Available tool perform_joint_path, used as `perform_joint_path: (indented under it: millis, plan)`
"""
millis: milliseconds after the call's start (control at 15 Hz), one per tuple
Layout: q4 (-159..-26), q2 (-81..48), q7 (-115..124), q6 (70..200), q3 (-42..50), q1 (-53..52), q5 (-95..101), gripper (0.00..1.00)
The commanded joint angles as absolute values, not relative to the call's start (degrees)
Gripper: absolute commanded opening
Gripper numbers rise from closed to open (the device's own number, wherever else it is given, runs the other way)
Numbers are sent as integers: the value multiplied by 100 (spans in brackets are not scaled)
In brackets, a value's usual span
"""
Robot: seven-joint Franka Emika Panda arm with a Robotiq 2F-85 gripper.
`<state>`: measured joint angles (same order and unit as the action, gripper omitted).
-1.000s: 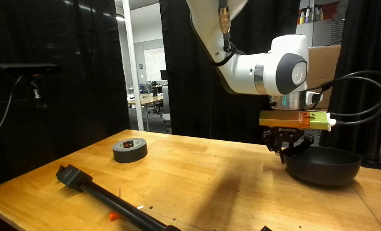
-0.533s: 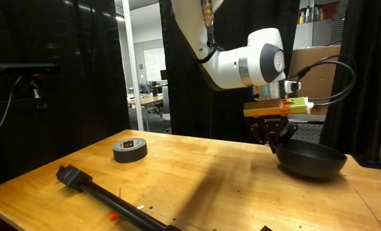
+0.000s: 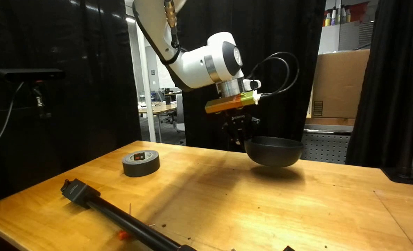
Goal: Move the bowl to the left
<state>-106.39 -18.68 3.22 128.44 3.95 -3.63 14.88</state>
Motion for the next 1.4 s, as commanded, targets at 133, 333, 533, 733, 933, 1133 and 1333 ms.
perform_joint_path:
  millis: [133,333,533,733,933,1133,1333]
  plan:
    - [-11180,-1240,1349,12752,246,-763,1921,2]
    - [-11554,-913,1813,12847,128,-935,2189,2]
    - [-11832,-648,2247,12768,-59,-1092,2532,2]
    - [-11954,-539,2691,12683,-297,-1224,2770,2]
    - [-12044,-507,3018,12766,-537,-1332,2761,2]
    - [-12136,-415,3185,12851,-775,-1465,2656,2]
    - [-12223,-410,3329,12992,-936,-1558,2732,2]
